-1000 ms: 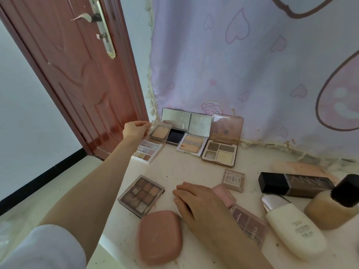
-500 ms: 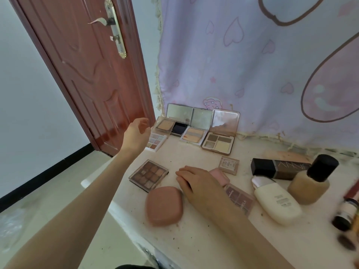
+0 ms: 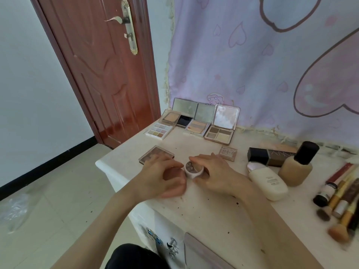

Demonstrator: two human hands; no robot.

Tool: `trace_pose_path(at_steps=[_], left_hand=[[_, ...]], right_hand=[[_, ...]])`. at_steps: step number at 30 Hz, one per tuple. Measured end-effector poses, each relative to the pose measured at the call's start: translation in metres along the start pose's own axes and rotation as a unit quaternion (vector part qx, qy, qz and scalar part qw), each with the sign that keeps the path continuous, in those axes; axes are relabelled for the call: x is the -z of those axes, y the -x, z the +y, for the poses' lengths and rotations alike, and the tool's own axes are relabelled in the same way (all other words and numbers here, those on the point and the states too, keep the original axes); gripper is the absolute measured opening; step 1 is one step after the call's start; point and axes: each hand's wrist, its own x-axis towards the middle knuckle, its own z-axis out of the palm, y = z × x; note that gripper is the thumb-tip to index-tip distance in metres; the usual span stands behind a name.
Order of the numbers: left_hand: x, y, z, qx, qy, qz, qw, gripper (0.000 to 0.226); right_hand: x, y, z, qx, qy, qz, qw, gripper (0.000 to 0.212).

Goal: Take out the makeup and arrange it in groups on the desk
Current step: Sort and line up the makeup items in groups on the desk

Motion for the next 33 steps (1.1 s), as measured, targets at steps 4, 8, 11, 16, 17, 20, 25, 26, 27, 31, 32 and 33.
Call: trace_pose_path(at_steps=[4, 8, 11, 16, 17, 20, 25, 26, 27, 31, 32, 33], left_hand=[[-0.002, 0.002, 0.005, -0.007, 0.006, -0.005, 1.0, 0.064], [-0.005, 0.0, 0.003, 0.0, 0.034, 0.021, 0.999, 0.065], [-0.009, -0.001, 0.007, -0.017, 0.095, 0.09, 0.991, 0.054], [0.0, -0.004, 0.025, -0.111, 0.178, 0.204, 0.956, 0.037], [0.002, -0.004, 0.029, -0.12, 0.187, 0.205, 0.953, 0.033], [0.005, -0.005, 0.035, -0.128, 0.208, 0.217, 0.945, 0.031], [0.005, -0.005, 0.036, -0.123, 0.18, 0.196, 0.956, 0.037], [0.005, -0.004, 0.035, -0.134, 0.161, 0.184, 0.96, 0.042], [0.005, -0.003, 0.033, -0.154, 0.141, 0.176, 0.962, 0.046], [0.002, -0.005, 0.027, -0.191, 0.115, 0.169, 0.96, 0.049], [0.002, -0.005, 0.027, -0.188, 0.115, 0.171, 0.96, 0.049], [0.001, -0.005, 0.026, -0.187, 0.112, 0.17, 0.961, 0.049]], right_hand=[[-0.004, 0.0, 0.001, -0.01, -0.078, 0.054, 0.995, 0.056], [0.002, 0.002, -0.001, -0.039, -0.207, 0.131, 0.969, 0.051], [0.007, 0.005, -0.002, -0.054, -0.312, 0.147, 0.937, 0.041], [0.021, 0.012, -0.009, -0.063, -0.423, 0.099, 0.899, 0.045], [0.022, 0.011, -0.011, -0.07, -0.449, 0.113, 0.883, 0.042], [0.02, 0.009, -0.016, -0.066, -0.59, 0.126, 0.795, 0.033], [0.017, 0.01, -0.026, -0.044, -0.69, 0.025, 0.722, 0.048], [0.017, 0.01, -0.026, -0.05, -0.699, 0.01, 0.713, 0.049], [0.018, 0.01, -0.027, -0.056, -0.708, 0.001, 0.704, 0.049], [0.016, 0.008, -0.028, -0.074, -0.726, -0.005, 0.684, 0.05], [0.016, 0.008, -0.027, -0.075, -0.726, -0.007, 0.684, 0.052], [0.016, 0.008, -0.027, -0.074, -0.728, -0.011, 0.681, 0.052]])
